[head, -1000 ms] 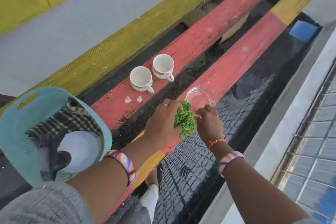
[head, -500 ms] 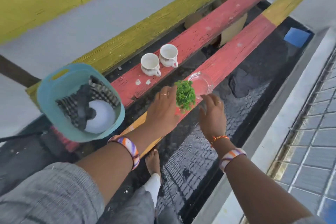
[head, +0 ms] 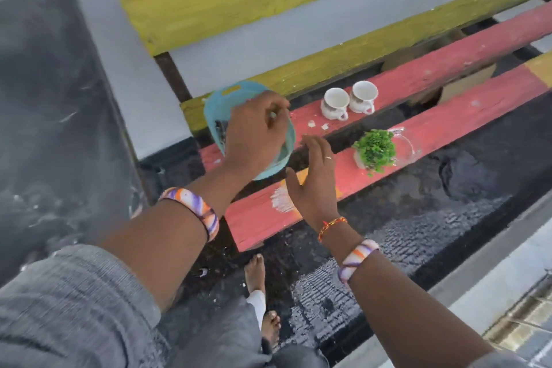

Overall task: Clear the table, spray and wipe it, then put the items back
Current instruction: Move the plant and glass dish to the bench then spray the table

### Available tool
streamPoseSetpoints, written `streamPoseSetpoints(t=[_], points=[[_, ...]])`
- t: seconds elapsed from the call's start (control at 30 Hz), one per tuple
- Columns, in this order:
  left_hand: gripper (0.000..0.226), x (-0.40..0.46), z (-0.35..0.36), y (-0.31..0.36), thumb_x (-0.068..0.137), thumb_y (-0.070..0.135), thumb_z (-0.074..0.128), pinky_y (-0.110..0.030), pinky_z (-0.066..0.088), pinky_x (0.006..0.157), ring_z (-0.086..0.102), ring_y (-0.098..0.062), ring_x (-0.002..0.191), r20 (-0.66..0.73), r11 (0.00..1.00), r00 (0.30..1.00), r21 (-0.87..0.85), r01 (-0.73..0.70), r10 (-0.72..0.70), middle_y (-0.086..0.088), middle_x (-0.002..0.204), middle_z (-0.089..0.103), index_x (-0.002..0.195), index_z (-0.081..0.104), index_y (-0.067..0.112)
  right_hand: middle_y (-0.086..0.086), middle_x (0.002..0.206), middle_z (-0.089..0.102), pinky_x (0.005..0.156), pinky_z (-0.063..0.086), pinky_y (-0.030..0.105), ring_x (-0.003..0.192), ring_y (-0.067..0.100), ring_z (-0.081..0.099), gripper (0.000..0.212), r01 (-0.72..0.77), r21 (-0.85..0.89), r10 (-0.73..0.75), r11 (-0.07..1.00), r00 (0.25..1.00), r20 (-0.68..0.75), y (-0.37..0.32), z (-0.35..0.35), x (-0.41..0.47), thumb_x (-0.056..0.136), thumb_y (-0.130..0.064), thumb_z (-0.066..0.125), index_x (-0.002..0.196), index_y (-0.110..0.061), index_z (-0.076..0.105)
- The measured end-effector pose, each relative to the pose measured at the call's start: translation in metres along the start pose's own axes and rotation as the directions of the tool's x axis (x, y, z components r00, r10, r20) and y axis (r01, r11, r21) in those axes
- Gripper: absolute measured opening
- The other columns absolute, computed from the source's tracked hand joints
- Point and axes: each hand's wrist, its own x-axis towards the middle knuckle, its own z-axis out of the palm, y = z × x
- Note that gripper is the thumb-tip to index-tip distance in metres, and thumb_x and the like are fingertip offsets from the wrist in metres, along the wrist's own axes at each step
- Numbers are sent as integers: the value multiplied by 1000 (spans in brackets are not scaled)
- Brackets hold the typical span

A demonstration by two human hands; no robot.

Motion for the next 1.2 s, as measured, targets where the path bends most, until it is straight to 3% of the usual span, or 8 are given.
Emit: streamPoseSetpoints(t=[0.1, 0.17, 0.33, 0.47, 0.57, 0.77, 1.03, 1.2], points=[[16, 25, -25, -22, 83, 8, 54, -6, 43, 67, 60, -11, 77, -136, 982, 974, 13, 187, -184, 2, 85, 64, 92, 68, 7, 17, 148, 27, 101, 24, 22, 137, 29, 23, 69, -102, 89, 99, 991, 994, 40, -16, 24, 24, 80, -8, 64, 140, -5, 31], [19, 37, -36, -42, 81, 7, 54, -21, 51, 76, 64, -16, 80, -108, 966, 962, 35, 256, -251, -2, 87, 66, 95, 67, 7, 16, 151, 22, 98, 22, 16, 139, 29, 22, 76, -157, 130, 146, 979, 985, 93, -18, 43, 40, 81, -8, 65, 143, -6, 22], [18, 54, -53, -67, 81, 5, 55, -28, 54, 80, 67, -20, 80, -80, 954, 953, 38, 296, -292, -2, 81, 64, 93, 68, 8, 13, 141, 42, 106, 37, 37, 129, 27, 42, 77, -225, 265, 189, 938, 970, 155, -20, 78, 60, 81, -5, 66, 145, -7, 22], [18, 57, -57, -73, 81, 5, 55, -27, 53, 78, 66, -20, 79, -52, 954, 956, 61, 292, -290, 0, 79, 62, 93, 68, 8, 12, 89, 57, 69, 40, 14, 76, 14, 48, 62, -266, 269, 270, 926, 963, 21, -22, 85, 77, 83, 0, 59, 139, -3, 32], [18, 54, -64, -72, 82, 4, 55, -24, 51, 76, 63, -16, 76, -34, 960, 962, 56, 273, -271, 4, 75, 61, 93, 69, 8, 29, 71, 42, 46, 32, 6, 60, 30, 39, 55, -268, 300, 282, 916, 959, -4, -25, 80, 84, 85, 6, 52, 137, 3, 34], [16, 46, -97, -58, 83, 5, 55, -1, 40, 58, 52, 0, 64, -62, 981, 980, 24, 191, -189, 10, 71, 56, 92, 69, 8, -10, 65, 47, 48, 35, 4, 54, -15, 50, 36, -117, 276, 167, 954, 972, -164, -56, 54, 86, 84, 1, 53, 119, 7, 50], [15, 4, -183, -37, 82, 3, 59, -31, 52, 76, 67, -28, 81, -181, 988, 971, -50, 147, -154, -8, 81, 66, 92, 68, 5, -12, 57, 53, 49, 35, 18, 46, 1, 40, 13, 161, 688, -76, 708, 985, -153, -196, 1, 65, 81, -8, 54, 85, -18, 61], [15, -16, -252, -32, 82, 2, 57, -34, 53, 79, 62, -18, 73, -276, 986, 947, -43, 160, -165, -4, 75, 65, 92, 68, 5, -1, 57, 65, 50, 44, 22, 52, 12, 53, 16, 64, 812, -142, 580, 990, 23, -272, -19, 58, 79, -21, 50, 70, -12, 61]])
